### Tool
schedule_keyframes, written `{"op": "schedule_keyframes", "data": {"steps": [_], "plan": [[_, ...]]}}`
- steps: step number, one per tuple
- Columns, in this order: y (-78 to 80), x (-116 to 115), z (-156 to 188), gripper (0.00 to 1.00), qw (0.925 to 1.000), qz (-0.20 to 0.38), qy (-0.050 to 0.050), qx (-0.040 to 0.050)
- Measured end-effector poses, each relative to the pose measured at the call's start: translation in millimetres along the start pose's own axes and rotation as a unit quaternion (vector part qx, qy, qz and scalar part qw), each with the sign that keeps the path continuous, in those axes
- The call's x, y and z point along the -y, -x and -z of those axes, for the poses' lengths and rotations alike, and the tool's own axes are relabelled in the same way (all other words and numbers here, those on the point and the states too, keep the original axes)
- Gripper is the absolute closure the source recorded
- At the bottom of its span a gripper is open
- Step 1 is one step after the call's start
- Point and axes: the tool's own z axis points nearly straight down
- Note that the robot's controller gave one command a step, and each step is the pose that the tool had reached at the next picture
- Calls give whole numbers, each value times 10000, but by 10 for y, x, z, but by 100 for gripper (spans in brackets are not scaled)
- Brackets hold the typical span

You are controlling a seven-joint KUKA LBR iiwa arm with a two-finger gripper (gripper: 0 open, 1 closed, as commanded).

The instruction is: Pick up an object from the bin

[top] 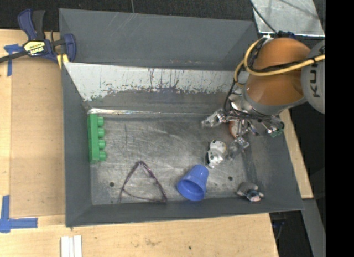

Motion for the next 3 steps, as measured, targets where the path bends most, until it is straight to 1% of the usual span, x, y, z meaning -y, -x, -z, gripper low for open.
{"op": "schedule_keyframes", "data": {"steps": [1,2,3], "plan": [[38,-41,188,0,10000,63,-28,38],[-33,-4,-209,0,9912,1323,-23,20],[-2,18,-440,100,9718,2357,-34,48]]}}
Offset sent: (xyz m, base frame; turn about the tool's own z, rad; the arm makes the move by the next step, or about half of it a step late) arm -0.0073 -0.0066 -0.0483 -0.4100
